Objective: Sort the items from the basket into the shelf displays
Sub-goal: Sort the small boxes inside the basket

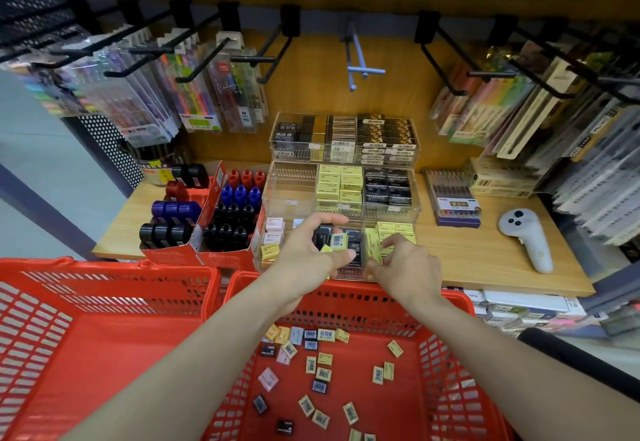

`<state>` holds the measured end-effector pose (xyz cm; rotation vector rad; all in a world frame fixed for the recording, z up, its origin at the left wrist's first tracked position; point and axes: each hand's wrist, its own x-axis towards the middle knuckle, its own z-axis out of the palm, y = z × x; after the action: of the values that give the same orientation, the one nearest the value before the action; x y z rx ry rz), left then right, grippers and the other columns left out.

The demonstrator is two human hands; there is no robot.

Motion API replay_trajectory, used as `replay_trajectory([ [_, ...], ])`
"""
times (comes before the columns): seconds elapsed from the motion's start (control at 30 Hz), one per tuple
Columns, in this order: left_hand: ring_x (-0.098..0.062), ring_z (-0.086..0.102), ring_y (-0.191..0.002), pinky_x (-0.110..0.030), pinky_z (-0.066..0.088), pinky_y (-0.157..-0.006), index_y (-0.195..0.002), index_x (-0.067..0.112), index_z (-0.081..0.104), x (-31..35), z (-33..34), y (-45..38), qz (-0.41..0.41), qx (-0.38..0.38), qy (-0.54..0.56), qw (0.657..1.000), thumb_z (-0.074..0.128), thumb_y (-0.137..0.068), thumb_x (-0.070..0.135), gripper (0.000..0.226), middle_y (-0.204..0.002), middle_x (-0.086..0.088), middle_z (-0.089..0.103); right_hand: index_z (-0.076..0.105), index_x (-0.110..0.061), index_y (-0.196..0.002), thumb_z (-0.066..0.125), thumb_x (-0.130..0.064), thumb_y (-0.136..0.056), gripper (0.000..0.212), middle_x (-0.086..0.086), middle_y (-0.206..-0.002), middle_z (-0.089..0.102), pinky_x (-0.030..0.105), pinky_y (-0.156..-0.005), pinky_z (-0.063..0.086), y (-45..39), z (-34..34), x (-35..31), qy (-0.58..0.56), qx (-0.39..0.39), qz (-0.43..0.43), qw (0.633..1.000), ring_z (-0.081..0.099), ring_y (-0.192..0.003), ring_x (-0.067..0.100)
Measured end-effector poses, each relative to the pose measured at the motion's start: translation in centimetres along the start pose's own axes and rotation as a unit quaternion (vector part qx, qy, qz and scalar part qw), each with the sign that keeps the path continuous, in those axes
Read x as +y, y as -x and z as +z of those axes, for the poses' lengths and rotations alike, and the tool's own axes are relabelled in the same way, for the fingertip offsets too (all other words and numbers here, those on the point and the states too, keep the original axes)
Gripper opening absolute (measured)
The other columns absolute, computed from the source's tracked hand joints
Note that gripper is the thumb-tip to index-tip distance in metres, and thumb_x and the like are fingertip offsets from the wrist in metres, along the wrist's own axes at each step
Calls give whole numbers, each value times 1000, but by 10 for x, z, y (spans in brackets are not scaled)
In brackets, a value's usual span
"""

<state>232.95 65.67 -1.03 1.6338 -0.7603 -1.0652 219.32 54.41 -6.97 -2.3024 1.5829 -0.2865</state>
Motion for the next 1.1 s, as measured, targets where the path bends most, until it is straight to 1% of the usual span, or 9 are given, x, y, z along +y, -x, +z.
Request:
replay_trajectory([
  [0.23,-33,68,-78,-48,57,-87,-106,44,64,-3,1,0,6,-5,1,1000,78,-83,11,43,-111,-12,66,63,-24,-106,65,-61,-84,44,-5,-88,72,34,-83,46,-3,0,4,30,6,-50,998,67,-89,19],
  [0.33,-22,64,-67,-35,56,-78,-107,45,63,-4,-2,-3,0,-14,5,1000,78,-84,13,42,-100,8,60,66,-15,-116,60,-38,-95,32,4,-114,59,38,-91,51,-13,-8,7,-65,6,-103,993,62,-100,22],
  [0.43,-19,59,-66,-25,50,-72,-109,44,62,-6,-6,-4,-10,-12,7,1000,77,-85,12,43,-99,9,61,53,-17,-140,52,-22,-100,40,6,-113,46,37,-105,41,-28,-16,8,5,-40,-158,987,50,-113,24],
  [0.53,-19,58,-66,-28,49,-73,-111,43,62,-7,-6,-3,-11,-14,14,1000,77,-85,10,44,-109,-3,65,47,-26,-144,54,-30,-99,46,1,-105,36,36,-104,36,-36,-16,7,59,-76,-145,985,38,-107,18],
  [0.7,-15,60,-64,-22,52,-70,-112,44,60,-8,0,-4,-10,-27,0,1000,77,-85,12,46,-110,23,52,54,-30,-139,58,-38,-96,44,7,-125,44,40,-109,30,-34,-10,8,56,-81,-116,988,33,-133,27],
  [0.87,-17,65,-84,-30,57,-78,-110,46,60,-5,3,0,23,-30,-17,999,80,-82,13,49,-114,14,57,58,-25,-133,56,-32,-98,35,4,-121,52,29,-92,51,-30,-32,5,-77,-107,-135,982,60,-95,14],
  [0.93,-15,64,-97,-39,56,-90,-111,45,60,-1,6,2,42,-32,-26,998,81,-80,11,50,-110,13,61,66,-18,-112,56,-30,-98,20,6,-108,67,23,-72,57,-24,-55,2,-245,-162,-85,952,68,-77,12],
  [1.03,-1,62,-96,-35,55,-93,-112,42,61,6,14,8,68,-48,-31,996,81,-79,9,52,-107,13,63,65,-7,-107,66,-31,-91,28,18,-97,74,29,-75,61,-3,-90,1,-502,-291,46,813,74,-87,26],
  [1.1,0,61,-97,-28,53,-91,-112,39,61,10,21,12,94,-62,-52,992,82,-78,8,51,-108,11,64,64,-5,-110,74,-30,-83,38,16,-95,75,28,-72,60,12,-103,0,-548,-329,81,765,74,-91,30],
])
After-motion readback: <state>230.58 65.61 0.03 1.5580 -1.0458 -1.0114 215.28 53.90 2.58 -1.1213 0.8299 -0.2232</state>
